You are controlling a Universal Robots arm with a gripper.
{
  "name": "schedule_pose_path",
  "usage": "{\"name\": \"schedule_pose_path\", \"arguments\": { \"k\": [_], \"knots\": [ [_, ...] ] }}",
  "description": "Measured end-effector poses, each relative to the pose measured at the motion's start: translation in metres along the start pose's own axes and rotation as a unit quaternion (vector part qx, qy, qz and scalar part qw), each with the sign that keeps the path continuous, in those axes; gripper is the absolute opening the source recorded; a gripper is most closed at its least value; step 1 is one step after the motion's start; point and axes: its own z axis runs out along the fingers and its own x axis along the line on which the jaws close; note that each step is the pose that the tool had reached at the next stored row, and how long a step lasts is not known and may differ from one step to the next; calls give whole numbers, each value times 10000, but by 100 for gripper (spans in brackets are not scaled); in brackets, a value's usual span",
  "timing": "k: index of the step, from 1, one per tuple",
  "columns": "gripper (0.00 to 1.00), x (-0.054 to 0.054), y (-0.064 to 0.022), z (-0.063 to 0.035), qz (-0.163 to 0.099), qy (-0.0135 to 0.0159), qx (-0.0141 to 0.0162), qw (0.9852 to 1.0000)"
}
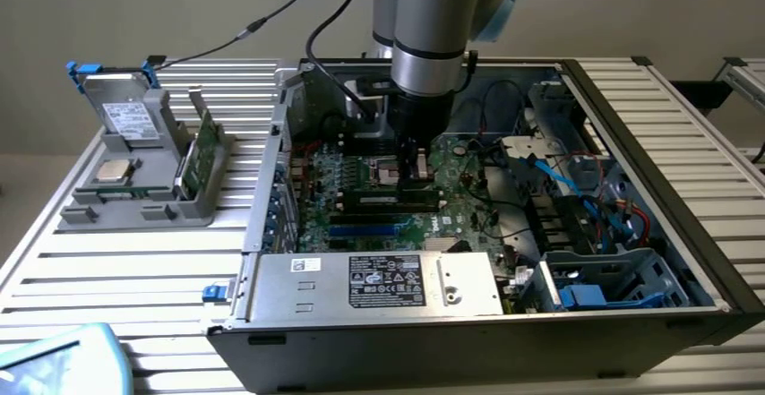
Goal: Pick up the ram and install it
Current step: 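Insert the ram into the slot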
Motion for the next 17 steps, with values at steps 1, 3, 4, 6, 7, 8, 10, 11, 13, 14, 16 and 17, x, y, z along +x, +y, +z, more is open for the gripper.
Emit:
{"name": "schedule_pose_path", "arguments": {
  "k": [1, 3, 4, 6, 7, 8, 10, 11, 13, 14, 16, 17],
  "knots": [
    [13, -1, 0, 0, 3, -1, -1, 10000],
    [13, -3, 0, 0, 13, -2, -6, 10000],
    [13, -4, 0, 0, 16, -2, -8, 10000],
    [13, -4, 0, 0, 18, -3, -9, 10000],
    [13, -5, 0, 1, 18, -1, -10, 10000],
    [13, -5, 0, 8, 18, -2, -10, 10000],
    [13, -5, -1, 13, 18, -1, -9, 10000],
    [13, -5, -1, 13, 18, -1, -9, 10000],
    [13, -6, -1, 15, 18, -2, -9, 10000],
    [13, -6, -1, 17, 18, -3, -9, 10000],
    [13, -6, -1, 23, 18, -2, -9, 10000],
    [13, -6, -1, 24, 18, -2, -9, 10000]
  ]
}}
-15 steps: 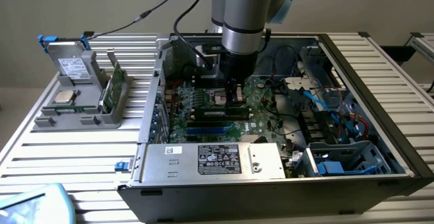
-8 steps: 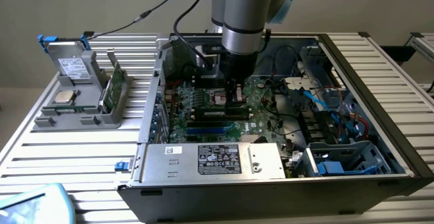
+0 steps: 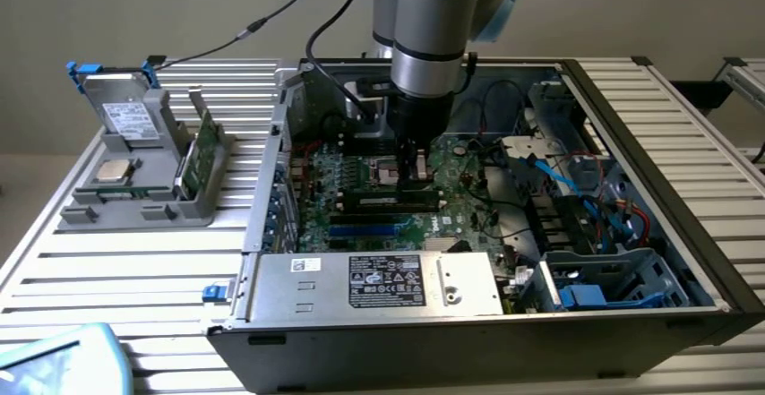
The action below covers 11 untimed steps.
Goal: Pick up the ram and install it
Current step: 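Insert the ram into the slot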
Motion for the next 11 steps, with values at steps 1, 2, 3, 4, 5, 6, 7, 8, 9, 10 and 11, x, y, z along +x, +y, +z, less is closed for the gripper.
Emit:
{"name": "schedule_pose_path", "arguments": {
  "k": [1, 2, 3, 4, 5, 6, 7, 8, 9, 10, 11],
  "knots": [
    [13, 0, 0, 0, 0, 1, 0, 10000],
    [13, 0, 1, 0, 1, 1, 0, 10000],
    [13, 0, 1, 2, 1, 0, 0, 10000],
    [13, 0, 1, 4, 1, 0, 0, 10000],
    [13, -1, 1, 6, 1, -1, 0, 10000],
    [13, -1, 1, 9, 1, -1, 1, 10000],
    [13, -1, 1, 9, 1, -2, 1, 10000],
    [13, -1, 1, 9, 1, -1, 1, 10000],
    [13, -1, 1, 8, 1, -1, 0, 10000],
    [13, -1, 1, 9, 1, -1, 0, 10000],
    [13, -1, 1, 8, 1, 0, 0, 10000]
  ]
}}
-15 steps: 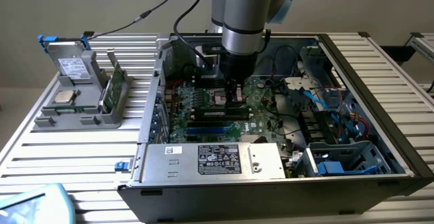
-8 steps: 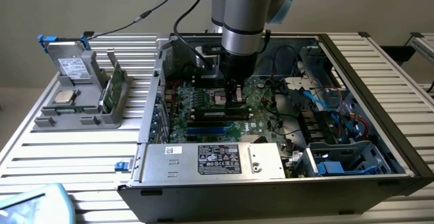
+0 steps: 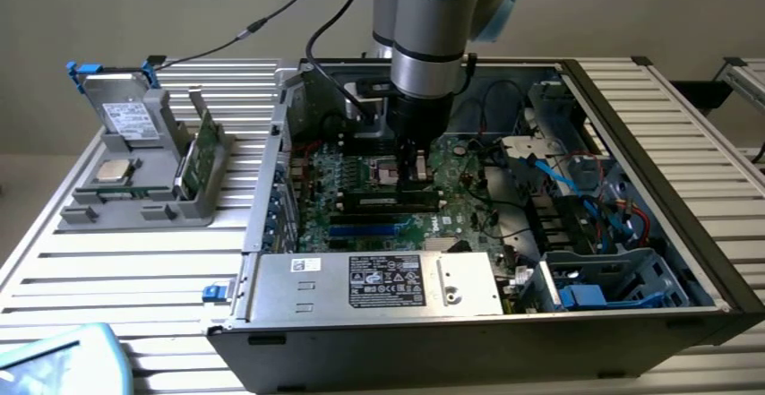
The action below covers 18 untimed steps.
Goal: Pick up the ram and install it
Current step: 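Insert the ram into the slot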
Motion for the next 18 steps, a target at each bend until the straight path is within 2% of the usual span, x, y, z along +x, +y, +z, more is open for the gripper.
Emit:
{"name": "schedule_pose_path", "arguments": {
  "k": [18],
  "knots": [
    [15, -1, 0, 1, 0, -4, 1, 10000]
  ]
}}
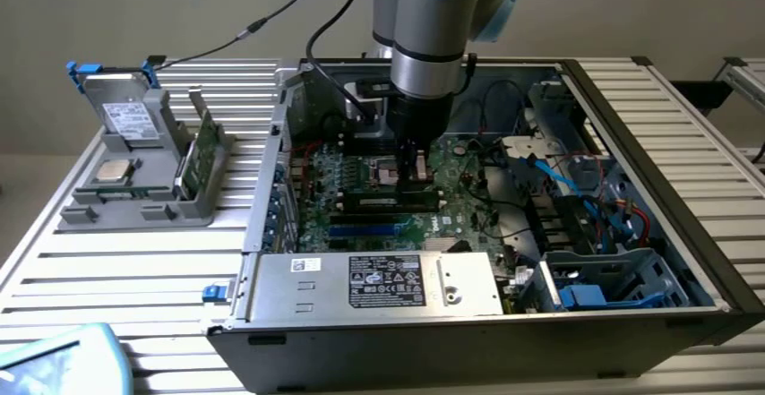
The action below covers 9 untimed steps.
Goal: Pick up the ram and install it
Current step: 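Insert the ram into the slot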
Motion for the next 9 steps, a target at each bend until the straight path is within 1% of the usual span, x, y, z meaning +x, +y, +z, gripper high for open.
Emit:
{"name": "schedule_pose_path", "arguments": {
  "k": [1, 2, 4, 5, 6, 9],
  "knots": [
    [21, 0, 0, 0, 0, 2, 0, 10000],
    [21, 0, 0, 0, 0, 2, 0, 10000],
    [33, 1, 0, -1, 0, 3, 0, 10000],
    [33, 1, 0, -1, 1, 3, 0, 10000],
    [39, 1, 0, -1, 0, 3, 0, 10000],
    [39, 1, 0, -1, 0, 3, -1, 10000]
  ]
}}
